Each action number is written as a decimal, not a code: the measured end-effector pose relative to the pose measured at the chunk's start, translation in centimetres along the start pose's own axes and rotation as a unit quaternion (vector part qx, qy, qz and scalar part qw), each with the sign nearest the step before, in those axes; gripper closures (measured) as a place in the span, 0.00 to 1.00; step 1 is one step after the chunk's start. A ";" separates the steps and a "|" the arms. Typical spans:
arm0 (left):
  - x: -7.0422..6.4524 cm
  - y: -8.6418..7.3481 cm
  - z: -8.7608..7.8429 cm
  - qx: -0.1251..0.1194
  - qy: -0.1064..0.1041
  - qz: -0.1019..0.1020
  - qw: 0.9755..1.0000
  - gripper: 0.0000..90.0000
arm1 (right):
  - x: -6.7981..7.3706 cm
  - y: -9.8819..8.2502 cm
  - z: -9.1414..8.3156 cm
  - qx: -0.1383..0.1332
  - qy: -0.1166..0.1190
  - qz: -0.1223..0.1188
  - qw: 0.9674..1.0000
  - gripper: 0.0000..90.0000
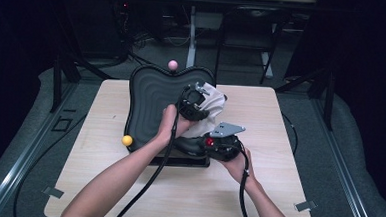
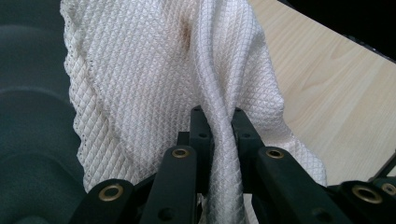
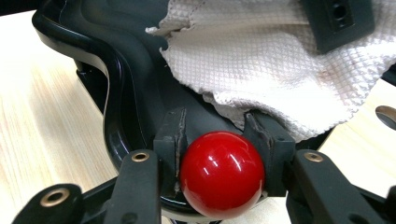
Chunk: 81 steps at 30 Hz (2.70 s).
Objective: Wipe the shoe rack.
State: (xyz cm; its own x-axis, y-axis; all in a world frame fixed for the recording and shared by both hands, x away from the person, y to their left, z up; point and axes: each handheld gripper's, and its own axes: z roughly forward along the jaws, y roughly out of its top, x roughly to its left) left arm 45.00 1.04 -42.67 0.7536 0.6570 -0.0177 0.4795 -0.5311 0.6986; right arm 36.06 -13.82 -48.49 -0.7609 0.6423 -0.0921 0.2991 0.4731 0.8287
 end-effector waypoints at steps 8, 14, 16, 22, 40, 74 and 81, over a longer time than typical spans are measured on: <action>-0.1 -0.4 -0.1 0.000 -0.004 -0.001 1.000 0.91 | 0.1 0.1 -0.2 -0.007 0.006 0.007 1.000 0.60; -0.2 -0.8 -0.2 -0.004 -0.011 -0.001 1.000 0.91 | 0.1 0.2 -1.4 -0.018 0.008 0.011 1.000 0.60; -0.2 -0.9 -0.3 0.001 -0.011 0.002 1.000 0.91 | 0.0 0.1 -1.8 -0.018 0.007 0.011 1.000 0.63; -0.5 -1.2 -0.3 0.000 -0.014 0.002 1.000 0.91 | -0.3 -0.2 -2.0 -0.021 0.014 0.020 0.999 0.66; -1.9 -3.3 -0.3 0.010 -0.049 0.010 0.999 0.91 | -0.6 -0.4 -3.5 -0.030 0.006 0.040 0.999 0.49; 0.9 -11.2 -7.2 0.006 -0.034 -0.033 0.999 0.92 | 0.4 0.3 -0.8 0.011 0.022 0.020 0.999 0.63; 1.8 -13.1 -8.7 0.001 -0.023 -0.049 0.999 0.92 | 0.3 0.4 -0.1 0.018 0.017 0.028 0.999 0.67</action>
State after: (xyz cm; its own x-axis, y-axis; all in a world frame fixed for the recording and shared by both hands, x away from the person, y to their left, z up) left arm 36.13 13.86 -45.62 0.7232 0.6804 -0.1186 0.5526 -0.4671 0.6902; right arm 35.91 -13.51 -48.12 -0.7620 0.6470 -0.0267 0.3613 0.4591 0.8116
